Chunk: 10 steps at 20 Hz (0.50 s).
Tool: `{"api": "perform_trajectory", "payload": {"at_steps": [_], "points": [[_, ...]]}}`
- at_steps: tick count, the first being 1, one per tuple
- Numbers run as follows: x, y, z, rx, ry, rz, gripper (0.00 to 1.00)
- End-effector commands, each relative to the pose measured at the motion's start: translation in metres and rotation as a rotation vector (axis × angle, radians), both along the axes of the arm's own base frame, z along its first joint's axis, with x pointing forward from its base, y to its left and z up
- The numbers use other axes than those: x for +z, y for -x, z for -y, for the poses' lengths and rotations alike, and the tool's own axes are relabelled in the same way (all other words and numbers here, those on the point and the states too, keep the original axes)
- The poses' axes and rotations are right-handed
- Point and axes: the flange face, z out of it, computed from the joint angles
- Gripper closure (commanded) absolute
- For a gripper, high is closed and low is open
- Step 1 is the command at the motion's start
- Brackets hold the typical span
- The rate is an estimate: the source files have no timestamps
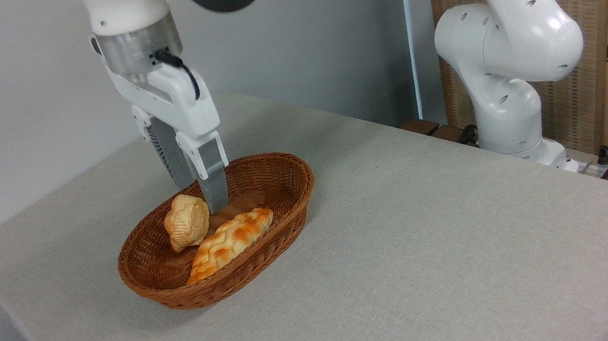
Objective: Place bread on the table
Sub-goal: 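Lower the open gripper onto the round bread roll in the basket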
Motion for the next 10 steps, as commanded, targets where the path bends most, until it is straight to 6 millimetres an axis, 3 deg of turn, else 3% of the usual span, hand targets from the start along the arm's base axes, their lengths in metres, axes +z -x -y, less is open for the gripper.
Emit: {"api": "perform_trajectory", "payload": {"at_steps": [1,10], "points": [[-0.023,0.012,0.025,-0.016,0.077,0.020,0.00],[-0.052,0.002,0.053,0.010,0.207,0.006,0.00]]}}
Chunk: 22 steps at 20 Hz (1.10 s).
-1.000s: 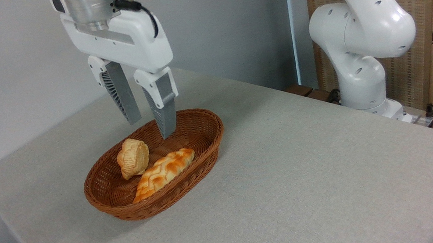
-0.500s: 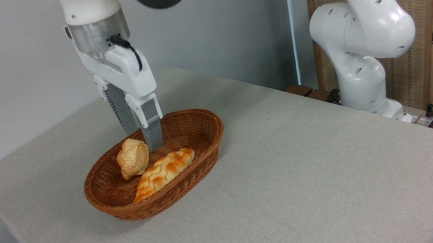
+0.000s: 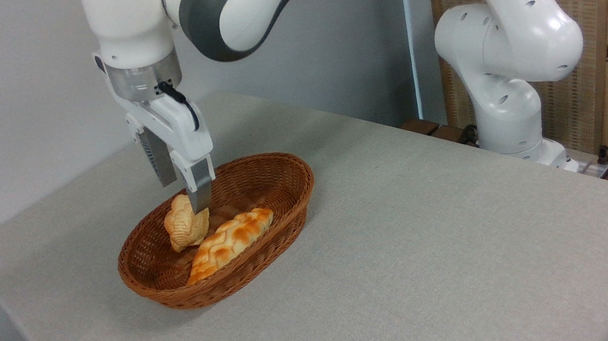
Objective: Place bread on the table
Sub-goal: 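Lower the open gripper onto the round bread roll in the basket, then close the gripper around the round bread roll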
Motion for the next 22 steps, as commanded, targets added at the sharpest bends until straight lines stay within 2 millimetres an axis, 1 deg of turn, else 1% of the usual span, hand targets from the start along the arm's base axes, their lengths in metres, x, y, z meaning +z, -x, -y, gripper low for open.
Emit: {"api": "perform_trajectory", "payload": {"at_steps": [1,2,4,8,9,10,13,14,15,17,22], "points": [[-0.018,-0.004,0.007,-0.008,0.021,0.008,0.00],[-0.028,-0.005,0.007,-0.005,0.019,0.013,0.00],[-0.041,-0.001,0.019,-0.012,0.021,0.038,0.00],[-0.052,0.001,0.019,-0.013,0.015,0.043,0.00],[-0.055,0.002,0.019,-0.013,0.013,0.037,0.02],[-0.057,0.002,0.019,-0.013,0.012,0.034,0.11],[-0.057,0.002,0.019,-0.060,0.017,0.044,0.58],[-0.057,0.002,0.019,-0.067,0.019,0.046,0.66],[-0.057,0.002,0.019,-0.068,0.019,0.046,0.68],[-0.057,0.002,0.019,-0.068,0.019,0.046,0.70],[-0.058,0.002,0.020,-0.069,0.019,0.043,0.70]]}}
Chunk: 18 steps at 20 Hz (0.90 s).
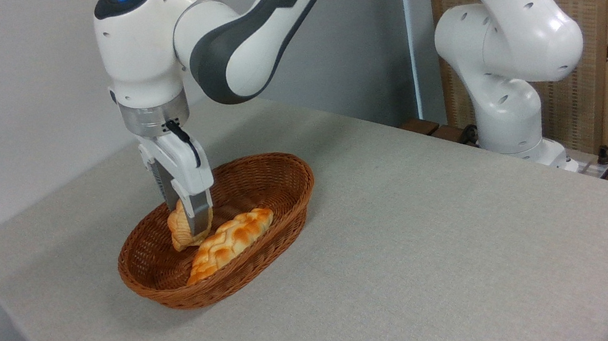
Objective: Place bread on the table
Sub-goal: 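Close the gripper around the round bread roll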
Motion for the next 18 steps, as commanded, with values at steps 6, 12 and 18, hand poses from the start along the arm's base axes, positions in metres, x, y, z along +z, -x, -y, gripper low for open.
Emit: {"api": "perform_trajectory", "payload": {"at_steps": [6,12,18], "points": [[-0.004,0.000,-0.002,-0.006,0.017,0.005,0.71],[0.004,-0.002,-0.004,0.025,0.047,0.001,0.71],[0.024,-0.010,-0.009,0.066,0.106,0.006,0.77]]}}
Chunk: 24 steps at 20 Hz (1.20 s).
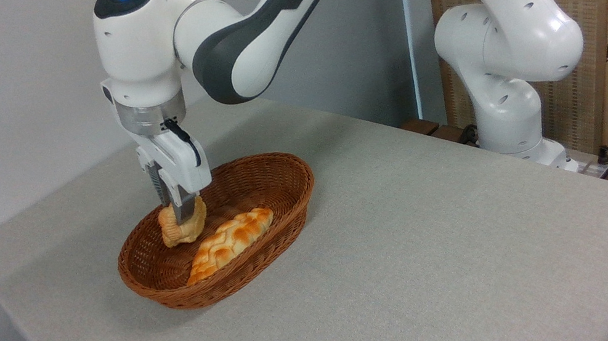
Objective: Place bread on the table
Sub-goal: 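Close the gripper around the round bread roll, then lift the roll out of the basket and carry it beside the basket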
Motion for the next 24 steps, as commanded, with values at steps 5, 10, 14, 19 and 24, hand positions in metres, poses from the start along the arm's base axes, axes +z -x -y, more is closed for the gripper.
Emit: {"api": "perform_trajectory", "payload": {"at_steps": [5,10,14,19,24], "points": [[0.046,-0.027,-0.067,0.062,0.020,0.010,0.76],[0.086,-0.034,-0.157,0.077,0.025,0.043,0.75],[0.083,-0.039,-0.205,0.105,0.018,0.073,0.74],[0.052,-0.049,-0.219,0.093,0.001,0.035,0.64],[0.050,-0.046,-0.249,0.087,-0.071,0.038,0.16]]}}
